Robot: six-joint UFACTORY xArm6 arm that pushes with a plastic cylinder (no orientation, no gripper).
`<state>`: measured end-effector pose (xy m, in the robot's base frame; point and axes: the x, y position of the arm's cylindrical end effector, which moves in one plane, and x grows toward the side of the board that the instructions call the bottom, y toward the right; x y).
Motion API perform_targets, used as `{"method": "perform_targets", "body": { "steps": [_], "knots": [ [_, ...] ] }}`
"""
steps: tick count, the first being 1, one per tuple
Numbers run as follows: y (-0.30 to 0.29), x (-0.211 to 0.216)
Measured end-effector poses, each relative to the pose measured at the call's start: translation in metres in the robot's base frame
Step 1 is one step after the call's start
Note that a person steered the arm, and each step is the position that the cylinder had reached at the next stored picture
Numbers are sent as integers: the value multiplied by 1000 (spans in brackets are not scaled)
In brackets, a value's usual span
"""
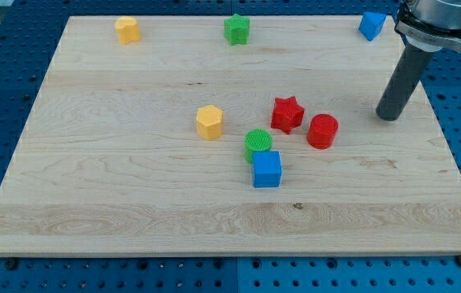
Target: Slide the red circle to the center left
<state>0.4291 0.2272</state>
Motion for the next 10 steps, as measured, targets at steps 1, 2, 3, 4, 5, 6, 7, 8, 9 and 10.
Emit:
{"method": "perform_targets", "body": {
  "steps": [1, 2, 3, 4, 5, 6, 7, 8, 9, 10],
  "knots": [
    [13, 31],
    [12, 56],
    [12, 56],
    [-12, 70],
    [-37, 77],
    [-59, 75],
    [-78, 73],
    [-112, 75],
    [-120, 46],
    [-96, 41]
  ]
}}
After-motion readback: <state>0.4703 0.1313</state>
